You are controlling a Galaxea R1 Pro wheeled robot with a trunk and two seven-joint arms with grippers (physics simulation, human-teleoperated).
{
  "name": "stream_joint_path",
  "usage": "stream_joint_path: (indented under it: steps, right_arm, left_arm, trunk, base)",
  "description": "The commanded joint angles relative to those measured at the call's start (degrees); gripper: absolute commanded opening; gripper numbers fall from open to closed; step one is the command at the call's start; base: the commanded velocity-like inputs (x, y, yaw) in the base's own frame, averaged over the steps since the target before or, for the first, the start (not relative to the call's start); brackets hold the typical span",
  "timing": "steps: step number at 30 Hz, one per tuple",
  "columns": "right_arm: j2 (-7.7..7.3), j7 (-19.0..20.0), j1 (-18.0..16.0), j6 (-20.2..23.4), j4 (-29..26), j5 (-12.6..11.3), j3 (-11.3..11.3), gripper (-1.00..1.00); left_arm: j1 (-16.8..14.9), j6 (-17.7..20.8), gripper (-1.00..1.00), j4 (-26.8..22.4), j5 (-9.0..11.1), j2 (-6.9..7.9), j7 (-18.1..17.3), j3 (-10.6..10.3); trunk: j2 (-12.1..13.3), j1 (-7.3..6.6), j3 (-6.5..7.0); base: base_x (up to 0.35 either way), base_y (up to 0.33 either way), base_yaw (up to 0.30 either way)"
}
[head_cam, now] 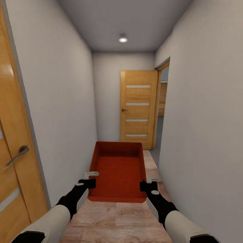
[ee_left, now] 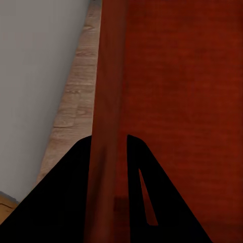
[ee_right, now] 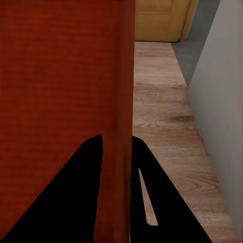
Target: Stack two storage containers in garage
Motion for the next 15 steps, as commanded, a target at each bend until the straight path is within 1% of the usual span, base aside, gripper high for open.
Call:
stream_joint_path:
  steps: [1, 15]
  right_arm:
    - [-2.29, -4.7, -0.03, -0.13, 0.18, -0.27, -0.77, -1.0]
    - [-2.29, -4.7, -0.03, -0.12, 0.18, -0.27, -0.77, -1.0]
  left_arm:
    - [-0.06, -1.04, -1.0, -0.31, -0.87, 0.1, 4.76, 1.28]
    - [-0.07, -1.06, -1.0, -0.31, -0.85, 0.1, 4.78, 1.29]
  trunk:
    - [-0.05, 0.04, -0.08]
    - [-0.05, 0.04, -0.08]
  base:
    - [0.323, 0.0, 0.0]
    - [0.323, 0.0, 0.0]
